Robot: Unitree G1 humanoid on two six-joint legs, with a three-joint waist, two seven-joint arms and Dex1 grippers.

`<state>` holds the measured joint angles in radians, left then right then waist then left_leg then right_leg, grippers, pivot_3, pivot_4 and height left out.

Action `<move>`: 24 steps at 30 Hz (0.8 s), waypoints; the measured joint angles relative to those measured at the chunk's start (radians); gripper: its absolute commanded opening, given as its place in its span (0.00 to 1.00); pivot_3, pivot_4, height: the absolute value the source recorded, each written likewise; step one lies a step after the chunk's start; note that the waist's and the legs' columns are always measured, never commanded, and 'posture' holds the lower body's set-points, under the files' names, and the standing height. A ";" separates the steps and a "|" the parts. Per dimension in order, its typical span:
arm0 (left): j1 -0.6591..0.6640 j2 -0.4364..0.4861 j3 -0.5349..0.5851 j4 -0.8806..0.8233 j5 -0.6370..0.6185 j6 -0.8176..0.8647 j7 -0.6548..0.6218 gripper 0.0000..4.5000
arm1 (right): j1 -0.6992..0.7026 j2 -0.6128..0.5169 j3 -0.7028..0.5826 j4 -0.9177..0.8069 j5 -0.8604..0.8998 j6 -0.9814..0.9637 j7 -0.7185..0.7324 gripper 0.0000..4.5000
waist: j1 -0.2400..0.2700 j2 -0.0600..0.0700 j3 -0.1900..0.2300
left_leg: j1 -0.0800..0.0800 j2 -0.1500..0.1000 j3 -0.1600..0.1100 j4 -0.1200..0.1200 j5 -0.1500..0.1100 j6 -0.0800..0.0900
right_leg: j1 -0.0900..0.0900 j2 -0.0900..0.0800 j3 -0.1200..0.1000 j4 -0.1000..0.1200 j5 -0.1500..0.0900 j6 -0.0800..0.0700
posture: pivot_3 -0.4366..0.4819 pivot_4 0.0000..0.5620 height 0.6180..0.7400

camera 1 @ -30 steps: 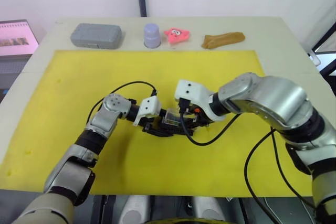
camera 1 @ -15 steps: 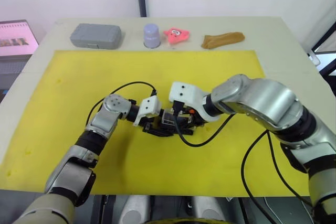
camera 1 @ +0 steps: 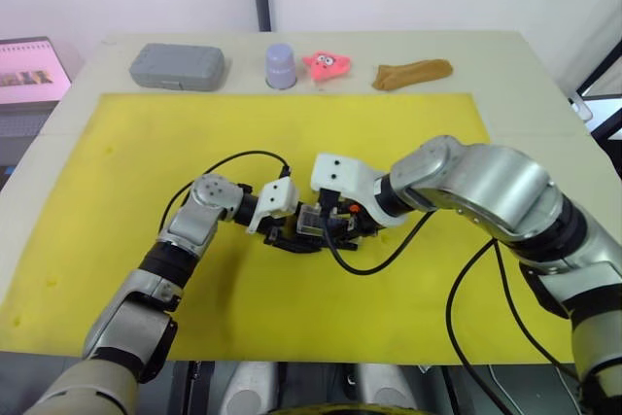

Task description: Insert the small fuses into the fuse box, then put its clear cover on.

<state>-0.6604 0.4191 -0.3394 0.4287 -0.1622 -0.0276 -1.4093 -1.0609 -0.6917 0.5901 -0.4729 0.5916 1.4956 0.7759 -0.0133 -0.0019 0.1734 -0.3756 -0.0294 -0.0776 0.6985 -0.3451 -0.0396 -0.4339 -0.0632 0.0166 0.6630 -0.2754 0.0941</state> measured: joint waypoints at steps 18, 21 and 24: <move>0.002 -0.004 0.001 0.000 0.007 0.001 0.016 0.57 | -0.015 -0.022 0.060 0.000 -0.042 -0.066 0.019 0.37 | 0.001 0.000 0.000 | 0.001 0.000 0.000 0.000 0.000 0.000 | 0.001 0.000 0.000 0.000 0.000 0.000 | 0.48 0.27 1.00; 0.002 -0.004 0.001 0.000 0.007 0.000 0.016 0.57 | -0.022 -0.027 0.060 0.004 -0.054 -0.069 0.018 0.37 | 0.001 0.000 0.000 | 0.001 0.000 0.000 0.000 0.000 0.000 | 0.000 0.000 0.000 0.000 0.000 0.000 | 0.48 0.27 1.00; 0.002 -0.005 0.001 0.000 0.007 0.000 0.016 0.57 | -0.030 -0.033 0.060 0.004 -0.064 -0.078 0.018 0.37 | 0.001 0.000 0.000 | 0.001 0.000 0.000 0.000 0.000 0.000 | 0.000 0.000 0.000 0.000 0.000 0.000 | 0.48 0.27 1.00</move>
<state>-0.6583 0.4146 -0.3379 0.4290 -0.1553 -0.0273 -1.3938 -1.0908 -0.7247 0.6502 -0.4693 0.5272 1.4175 0.7939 -0.0121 -0.0019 0.1734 -0.3751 -0.0295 -0.0778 0.6988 -0.3453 -0.0393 -0.4334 -0.0633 0.0165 0.6634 -0.2754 0.0942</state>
